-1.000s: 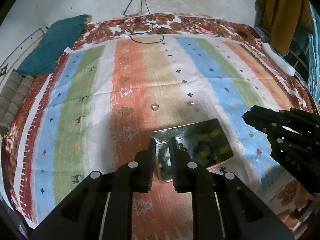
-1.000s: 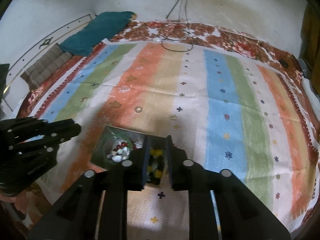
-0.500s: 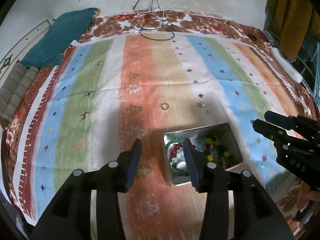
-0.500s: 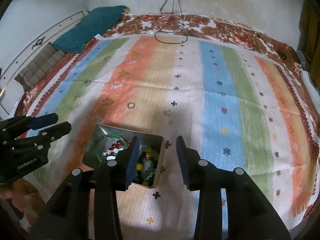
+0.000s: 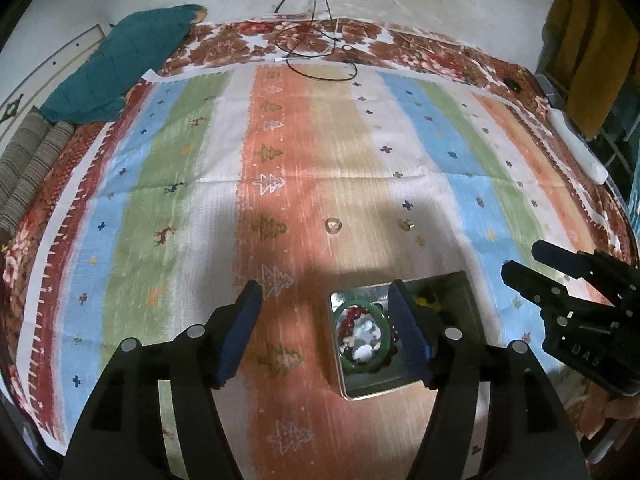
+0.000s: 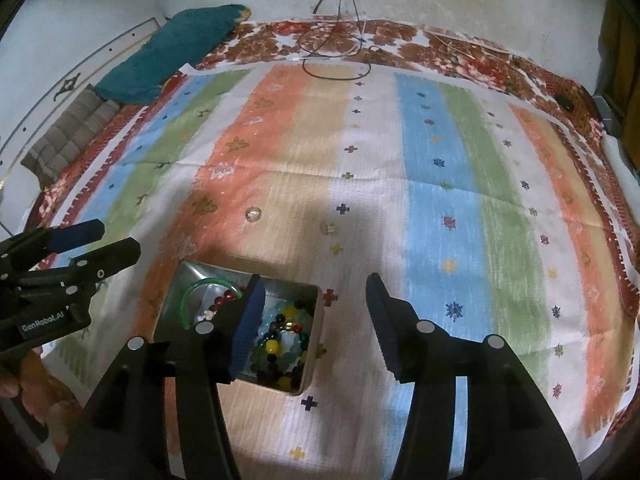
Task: Organize jewelry
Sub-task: 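Move both tools toward the two small rings on the cloth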
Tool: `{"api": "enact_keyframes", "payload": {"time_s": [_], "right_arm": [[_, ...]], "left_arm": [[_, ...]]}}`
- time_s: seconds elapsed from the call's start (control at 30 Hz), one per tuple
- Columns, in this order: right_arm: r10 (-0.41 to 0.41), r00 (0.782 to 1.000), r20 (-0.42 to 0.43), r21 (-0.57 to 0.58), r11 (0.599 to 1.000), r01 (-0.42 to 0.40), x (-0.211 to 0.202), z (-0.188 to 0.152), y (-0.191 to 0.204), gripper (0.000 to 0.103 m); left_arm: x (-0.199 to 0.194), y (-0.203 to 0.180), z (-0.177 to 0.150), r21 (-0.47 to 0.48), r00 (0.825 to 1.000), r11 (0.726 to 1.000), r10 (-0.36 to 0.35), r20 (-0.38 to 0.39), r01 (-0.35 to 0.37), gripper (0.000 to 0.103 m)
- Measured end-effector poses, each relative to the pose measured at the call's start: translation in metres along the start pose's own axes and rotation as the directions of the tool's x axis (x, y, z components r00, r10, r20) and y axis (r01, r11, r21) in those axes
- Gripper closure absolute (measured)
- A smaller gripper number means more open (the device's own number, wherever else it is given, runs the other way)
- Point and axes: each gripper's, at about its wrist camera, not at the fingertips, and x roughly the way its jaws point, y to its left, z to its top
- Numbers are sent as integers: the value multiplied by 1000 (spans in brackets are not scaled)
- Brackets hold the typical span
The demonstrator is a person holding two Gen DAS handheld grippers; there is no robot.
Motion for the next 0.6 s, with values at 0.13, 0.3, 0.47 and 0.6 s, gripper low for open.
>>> {"api": "enact_keyframes", "payload": {"time_s": [0.13,0.3,0.47,0.6], "right_arm": [[-14,1000,-12,1,1000,14,7,5,-2,49],[-17,999,-32,-9,1000,17,14,10,-3,45],[-7,999,-52,-8,1000,7,21,13,-4,45],[-9,998,-67,-8,1000,8,28,17,-4,45]], "left_arm": [[5,-2,6,10,1000,1000,11,-5,-11,32],[11,-2,13,20,1000,1000,16,-13,-15,31],[17,-3,22,22,1000,1000,12,-16,-12,30],[28,-2,26,25,999,999,21,-39,-20,29]]}}
